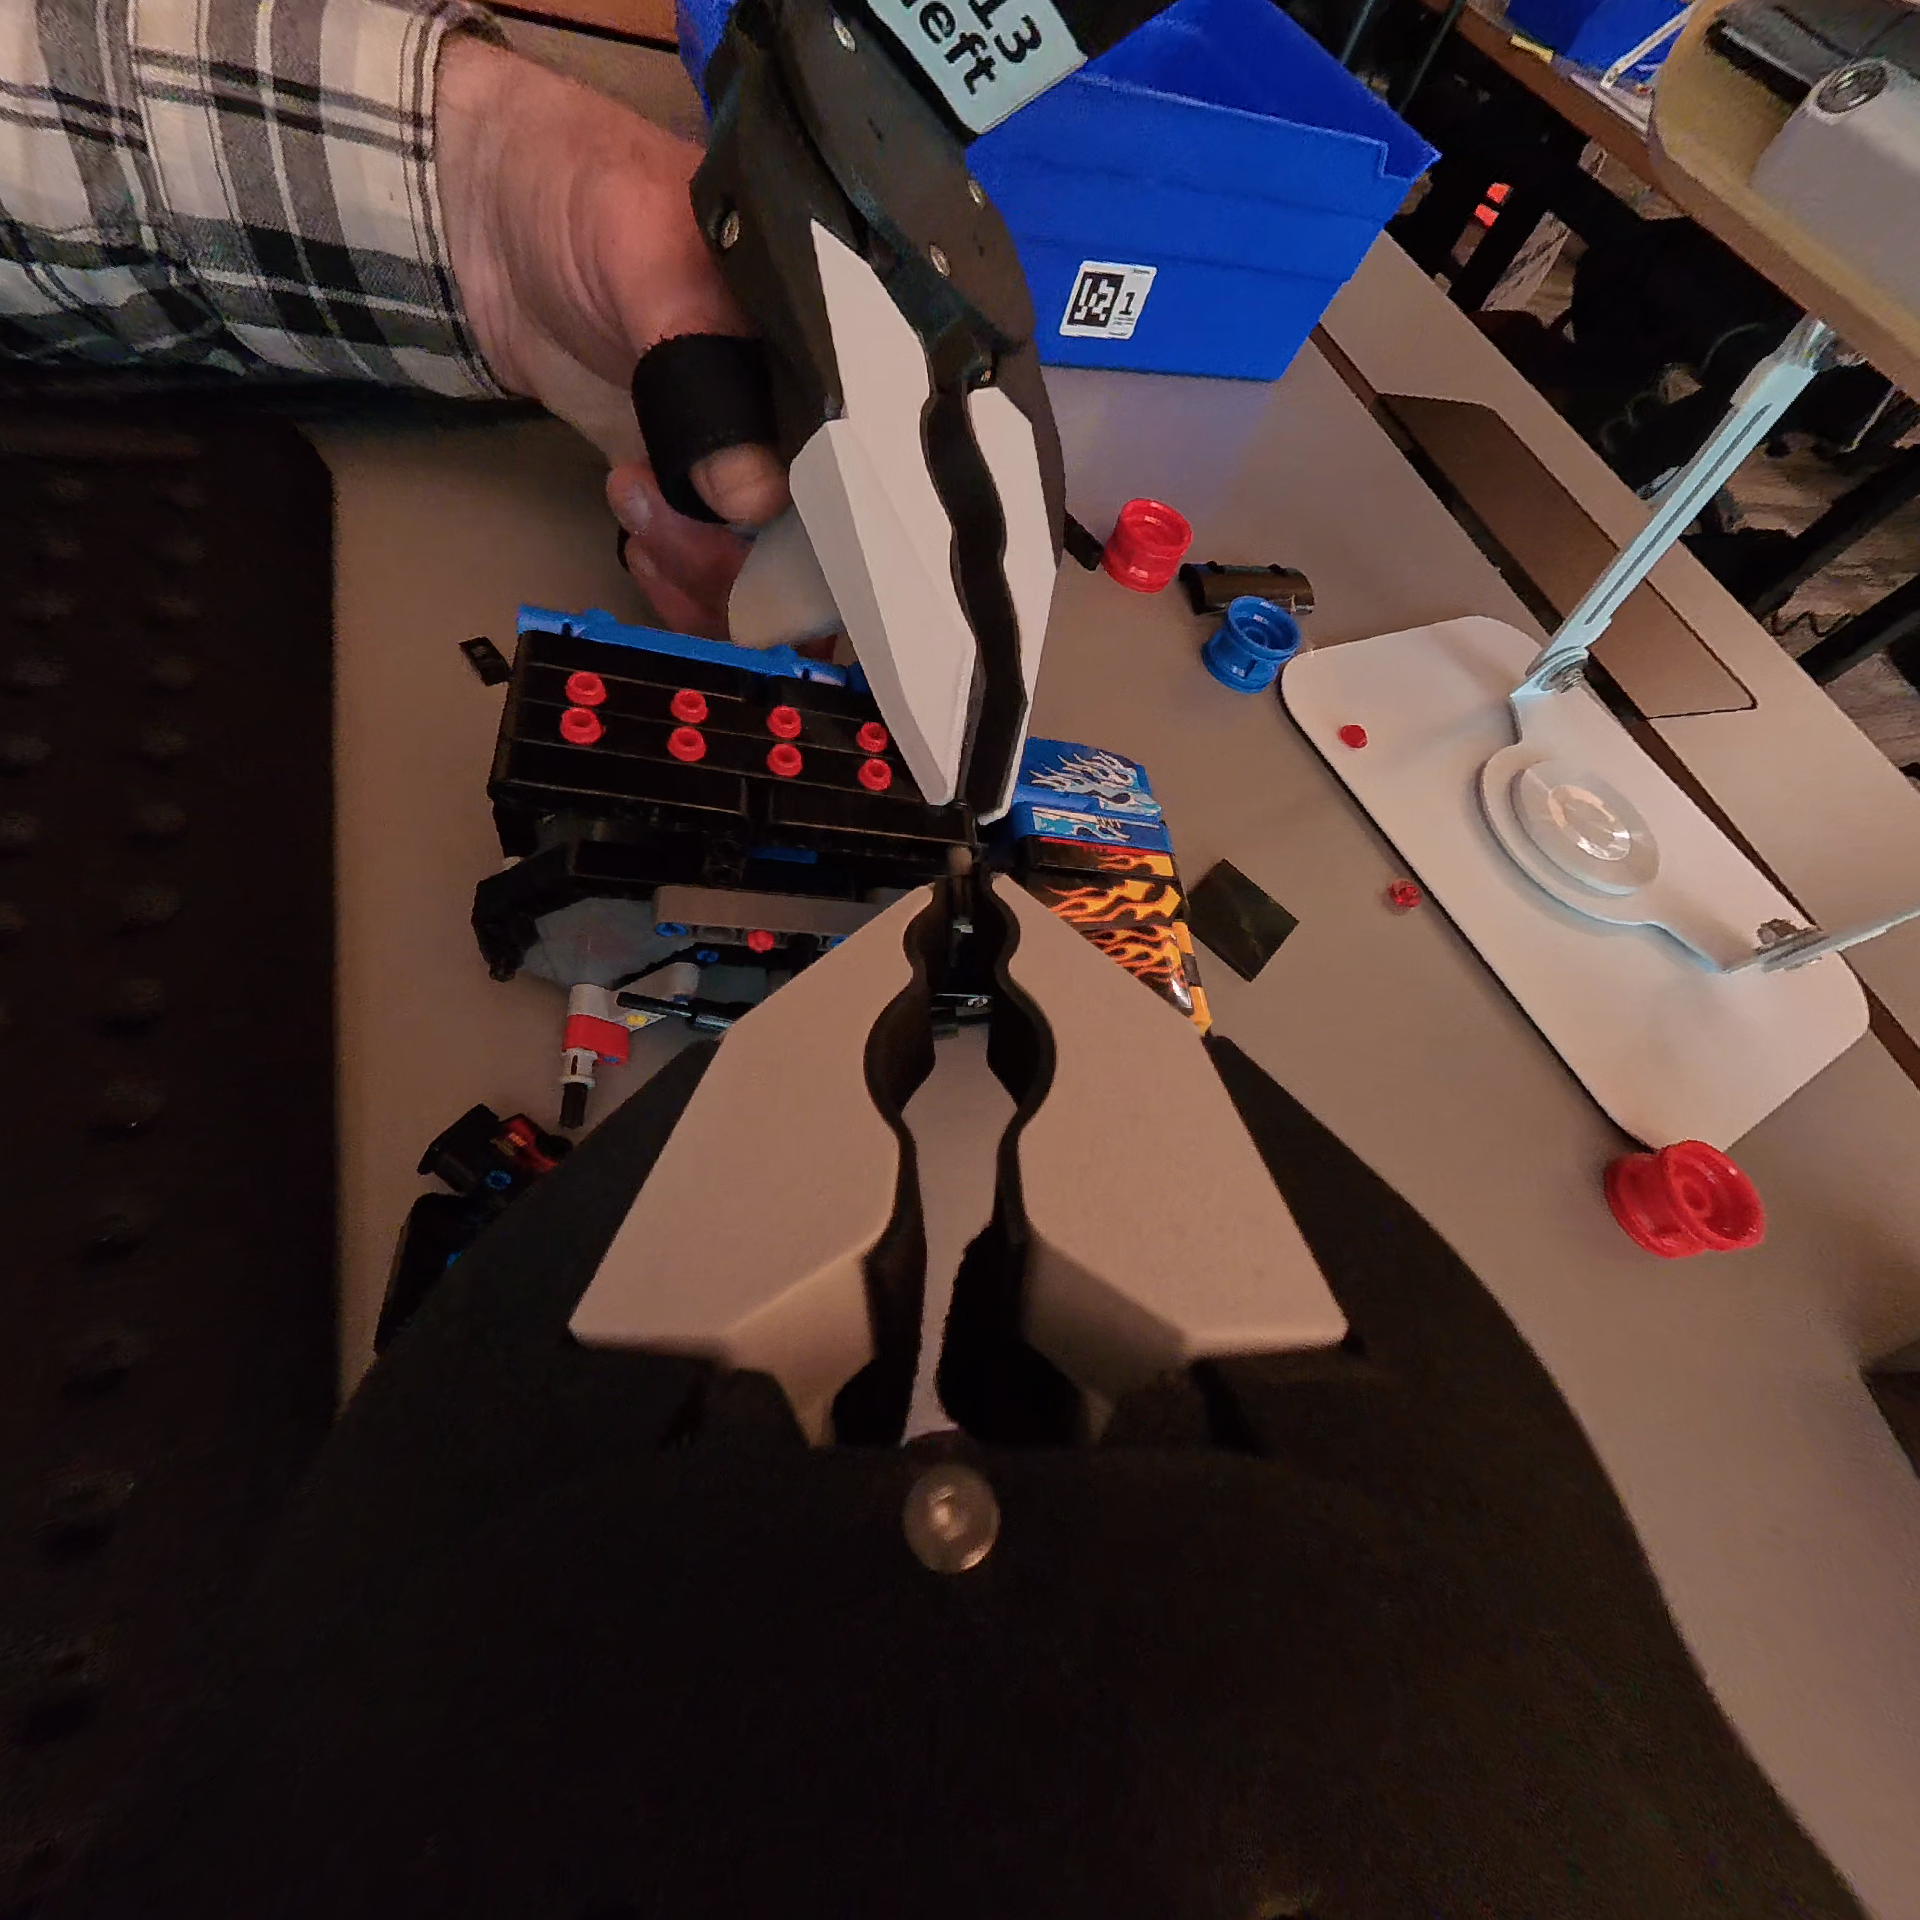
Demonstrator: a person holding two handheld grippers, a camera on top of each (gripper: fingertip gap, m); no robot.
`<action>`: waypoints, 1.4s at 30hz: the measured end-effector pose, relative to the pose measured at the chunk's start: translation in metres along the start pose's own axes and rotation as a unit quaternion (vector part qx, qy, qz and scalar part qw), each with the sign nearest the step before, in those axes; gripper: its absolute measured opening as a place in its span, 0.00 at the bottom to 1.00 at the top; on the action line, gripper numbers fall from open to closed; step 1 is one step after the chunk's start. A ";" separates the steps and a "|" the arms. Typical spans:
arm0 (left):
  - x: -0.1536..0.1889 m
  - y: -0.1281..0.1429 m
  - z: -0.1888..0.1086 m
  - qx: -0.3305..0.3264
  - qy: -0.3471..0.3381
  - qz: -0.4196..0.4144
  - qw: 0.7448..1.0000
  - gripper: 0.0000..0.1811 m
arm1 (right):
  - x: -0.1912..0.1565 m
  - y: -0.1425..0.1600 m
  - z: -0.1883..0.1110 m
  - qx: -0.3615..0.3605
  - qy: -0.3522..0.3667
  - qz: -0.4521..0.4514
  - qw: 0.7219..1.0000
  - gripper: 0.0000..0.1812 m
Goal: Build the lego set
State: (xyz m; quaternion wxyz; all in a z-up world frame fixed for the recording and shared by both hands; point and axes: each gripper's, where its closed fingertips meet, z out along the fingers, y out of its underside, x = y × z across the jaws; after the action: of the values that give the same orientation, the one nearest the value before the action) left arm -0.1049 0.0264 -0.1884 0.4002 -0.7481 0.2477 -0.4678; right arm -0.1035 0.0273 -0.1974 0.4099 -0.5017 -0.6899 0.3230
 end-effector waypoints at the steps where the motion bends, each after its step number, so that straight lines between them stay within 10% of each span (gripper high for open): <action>1: 0.000 0.000 0.000 0.005 0.003 -0.005 1.000 0.04 | 0.000 0.000 0.001 0.000 -0.002 0.001 1.000 0.00; 42: 0.008 0.003 -0.046 0.112 -0.179 -0.012 0.977 0.02 | -0.008 -0.007 0.010 0.008 -0.051 -0.025 0.998 0.00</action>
State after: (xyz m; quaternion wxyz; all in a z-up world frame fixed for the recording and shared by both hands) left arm -0.1425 0.0020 -0.1756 0.5136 -0.7729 0.1094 -0.3560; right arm -0.1139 0.0178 -0.1977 0.3863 -0.4642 -0.7194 0.3430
